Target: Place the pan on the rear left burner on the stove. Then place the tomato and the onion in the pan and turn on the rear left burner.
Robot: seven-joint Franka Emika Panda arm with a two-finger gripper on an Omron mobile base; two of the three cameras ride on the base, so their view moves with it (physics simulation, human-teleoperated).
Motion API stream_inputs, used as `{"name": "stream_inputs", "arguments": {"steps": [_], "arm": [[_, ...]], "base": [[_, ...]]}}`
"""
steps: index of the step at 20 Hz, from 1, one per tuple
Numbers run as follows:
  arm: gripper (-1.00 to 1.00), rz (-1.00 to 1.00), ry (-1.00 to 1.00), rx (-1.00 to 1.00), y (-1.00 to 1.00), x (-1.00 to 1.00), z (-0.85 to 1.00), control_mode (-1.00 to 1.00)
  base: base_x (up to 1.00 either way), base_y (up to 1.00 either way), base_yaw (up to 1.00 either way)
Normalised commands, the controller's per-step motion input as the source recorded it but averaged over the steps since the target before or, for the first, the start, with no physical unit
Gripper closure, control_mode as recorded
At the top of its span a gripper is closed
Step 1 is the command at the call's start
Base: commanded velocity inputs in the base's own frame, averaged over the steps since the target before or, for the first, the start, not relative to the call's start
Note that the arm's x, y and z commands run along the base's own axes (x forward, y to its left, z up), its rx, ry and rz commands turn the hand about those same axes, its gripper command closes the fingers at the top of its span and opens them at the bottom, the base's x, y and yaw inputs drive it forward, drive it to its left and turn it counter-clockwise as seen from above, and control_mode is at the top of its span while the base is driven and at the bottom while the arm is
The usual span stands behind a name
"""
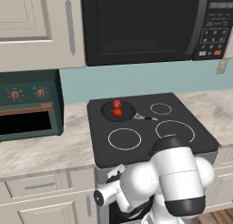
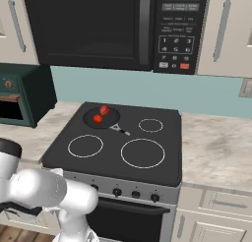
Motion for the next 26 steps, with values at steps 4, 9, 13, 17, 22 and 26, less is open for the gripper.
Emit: {"name": "stream_inputs", "arguments": {"steps": [4,9,13,17,22,26], "arm": [[1.0,0.0,-0.03,-0.15,-0.03,0.1,-0.08,-1.0],[1.0,0.0,-0.03,-0.15,0.0,0.13,-0.16,-1.0],[1.0,0.0,0.0,-0.05,0.0,0.07,-0.21,-1.0],[1.0,0.02,0.0,0.0,0.02,0.0,-0.11,-1.0],[1.0,0.01,0.0,0.0,0.05,0.0,0.0,-1.0],[1.0,0.01,0.0,0.0,0.0,0.1,0.0,-1.0]], "base": [[0.0,0.0,0.0],[0.0,0.0,0.0],[0.0,0.0,0.0],[0.0,0.0,0.0],[0.0,0.0,0.0],[0.0,0.0,0.0]]}}
